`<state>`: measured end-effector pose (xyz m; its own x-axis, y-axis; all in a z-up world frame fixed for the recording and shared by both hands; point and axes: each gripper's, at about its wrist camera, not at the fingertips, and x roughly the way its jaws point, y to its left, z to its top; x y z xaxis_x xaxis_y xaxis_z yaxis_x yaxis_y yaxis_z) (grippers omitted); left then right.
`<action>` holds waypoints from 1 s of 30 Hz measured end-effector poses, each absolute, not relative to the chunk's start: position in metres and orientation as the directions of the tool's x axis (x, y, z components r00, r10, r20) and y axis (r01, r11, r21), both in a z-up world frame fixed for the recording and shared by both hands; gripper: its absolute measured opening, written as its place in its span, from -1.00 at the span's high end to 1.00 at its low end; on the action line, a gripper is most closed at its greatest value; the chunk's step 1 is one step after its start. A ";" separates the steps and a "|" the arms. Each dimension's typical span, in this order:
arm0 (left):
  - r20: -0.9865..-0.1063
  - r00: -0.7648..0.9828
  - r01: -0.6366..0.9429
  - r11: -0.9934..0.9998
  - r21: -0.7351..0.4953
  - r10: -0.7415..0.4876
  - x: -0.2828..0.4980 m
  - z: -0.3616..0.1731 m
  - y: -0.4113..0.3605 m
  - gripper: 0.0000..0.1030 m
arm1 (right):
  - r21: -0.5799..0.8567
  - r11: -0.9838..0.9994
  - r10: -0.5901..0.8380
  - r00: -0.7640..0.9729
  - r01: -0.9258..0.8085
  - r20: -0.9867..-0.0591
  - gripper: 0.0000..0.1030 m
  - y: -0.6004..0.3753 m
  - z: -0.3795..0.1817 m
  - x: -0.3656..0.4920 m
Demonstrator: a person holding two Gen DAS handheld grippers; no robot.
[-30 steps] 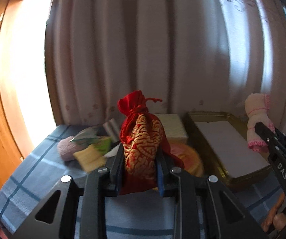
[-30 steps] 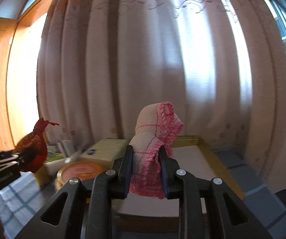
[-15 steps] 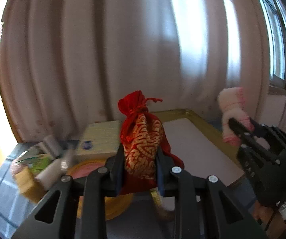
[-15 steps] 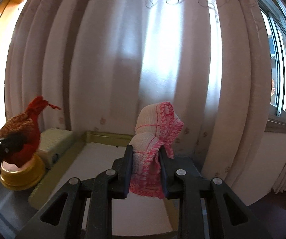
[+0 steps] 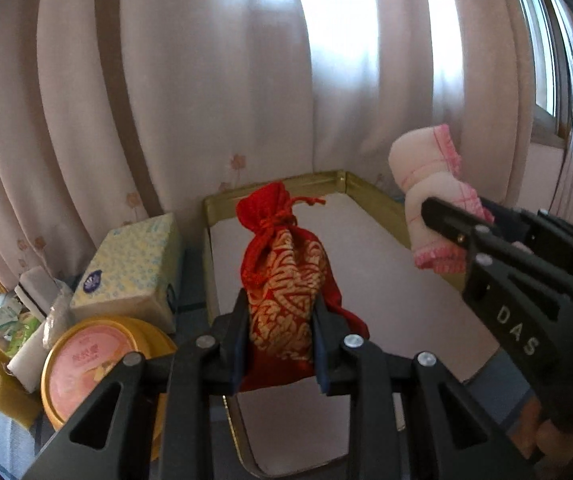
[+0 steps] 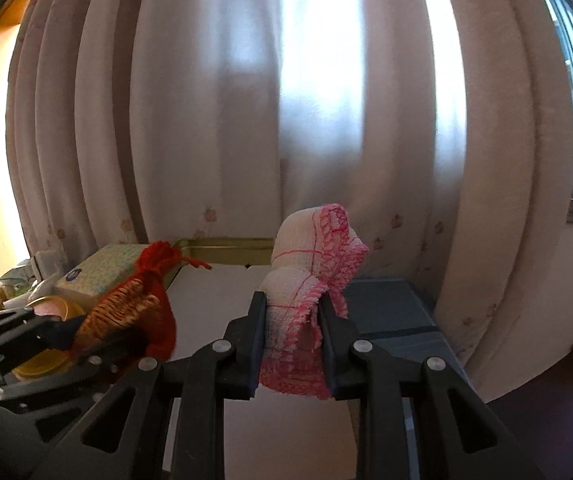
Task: Organize soft objects
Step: 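Carry the pouch and towel roll into the gold tray and release both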
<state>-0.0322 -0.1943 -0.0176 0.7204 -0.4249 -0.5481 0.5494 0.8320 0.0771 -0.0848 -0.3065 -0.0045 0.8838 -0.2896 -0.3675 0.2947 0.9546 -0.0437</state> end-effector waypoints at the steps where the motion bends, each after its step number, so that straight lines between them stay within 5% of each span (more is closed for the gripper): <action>1: -0.554 0.717 0.549 0.832 0.076 -0.423 -0.032 -0.018 -0.195 0.51 | -0.044 0.956 -0.285 0.884 0.289 -0.371 0.48 -0.306 -0.005 -0.084; 6: -0.548 0.721 0.541 0.838 0.065 -0.423 -0.031 -0.017 -0.191 0.23 | -0.047 0.965 -0.257 0.890 0.259 -0.376 0.41 -0.301 -0.004 -0.081; 7: -0.544 0.724 0.540 0.839 0.065 -0.424 -0.032 -0.016 -0.191 0.08 | -0.050 0.966 -0.253 0.890 0.253 -0.378 0.30 -0.301 -0.005 -0.080; 9: -0.517 0.744 0.526 0.848 0.064 -0.423 -0.035 -0.015 -0.187 -0.62 | -0.051 0.968 -0.248 0.895 0.248 -0.370 -0.07 -0.301 -0.003 -0.080; 11: -0.478 0.771 0.510 0.857 0.068 -0.421 -0.038 -0.013 -0.183 -0.91 | -0.039 0.964 -0.260 0.909 0.262 -0.326 -0.59 -0.301 -0.002 -0.088; 12: -0.455 0.787 0.500 0.862 0.076 -0.416 -0.041 -0.011 -0.182 -0.98 | -0.031 0.960 -0.275 0.916 0.278 -0.292 -0.63 -0.301 0.000 -0.095; 30: -0.382 0.848 0.424 0.903 0.073 -0.368 -0.044 -0.006 -0.165 -0.99 | -0.002 0.926 -0.371 0.907 0.378 -0.200 -0.64 -0.303 0.006 -0.113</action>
<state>-0.0438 -0.1649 -0.0057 0.8480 -0.3676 -0.3818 0.4242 0.9026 0.0732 -0.1133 -0.3034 0.0057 0.9070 -0.3706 -0.1999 0.3779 0.9258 -0.0017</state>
